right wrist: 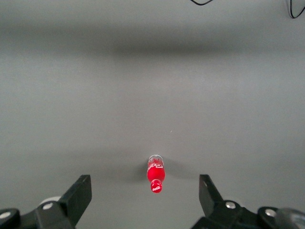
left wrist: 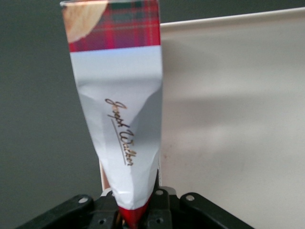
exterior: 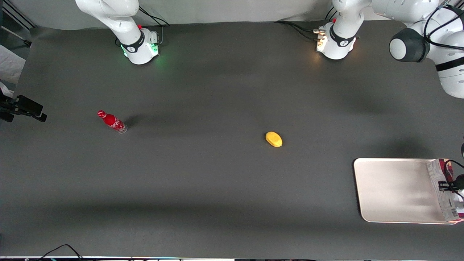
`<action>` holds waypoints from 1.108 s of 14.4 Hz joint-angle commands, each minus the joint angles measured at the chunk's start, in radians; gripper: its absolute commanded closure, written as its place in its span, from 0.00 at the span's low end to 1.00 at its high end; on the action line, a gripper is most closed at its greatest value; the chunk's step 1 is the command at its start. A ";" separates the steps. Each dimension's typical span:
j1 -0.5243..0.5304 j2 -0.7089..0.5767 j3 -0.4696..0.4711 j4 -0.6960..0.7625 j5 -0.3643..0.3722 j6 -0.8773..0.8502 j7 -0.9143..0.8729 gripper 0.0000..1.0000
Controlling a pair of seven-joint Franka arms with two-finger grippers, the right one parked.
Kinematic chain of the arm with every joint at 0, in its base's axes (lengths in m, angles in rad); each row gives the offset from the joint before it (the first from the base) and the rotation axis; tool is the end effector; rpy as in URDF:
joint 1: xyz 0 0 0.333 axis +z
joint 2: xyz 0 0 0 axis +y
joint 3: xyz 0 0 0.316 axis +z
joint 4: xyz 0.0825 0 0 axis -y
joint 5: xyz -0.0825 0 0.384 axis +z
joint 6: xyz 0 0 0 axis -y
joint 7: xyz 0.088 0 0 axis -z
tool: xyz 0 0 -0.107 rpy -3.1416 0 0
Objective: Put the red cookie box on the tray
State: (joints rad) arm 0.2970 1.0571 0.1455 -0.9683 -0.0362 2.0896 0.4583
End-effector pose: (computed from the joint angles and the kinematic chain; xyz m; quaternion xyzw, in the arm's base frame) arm 0.7346 0.2968 0.2251 -0.9975 0.0384 -0.0129 0.0572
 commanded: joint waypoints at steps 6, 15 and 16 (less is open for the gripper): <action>-0.009 0.018 0.017 0.036 -0.013 -0.024 0.037 0.00; -0.030 -0.334 0.026 0.034 0.002 -0.469 0.011 0.00; -0.038 -0.394 0.022 0.027 0.007 -0.527 -0.009 0.00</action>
State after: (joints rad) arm 0.2841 0.8099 0.1608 -0.8866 -0.0357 1.6799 0.4768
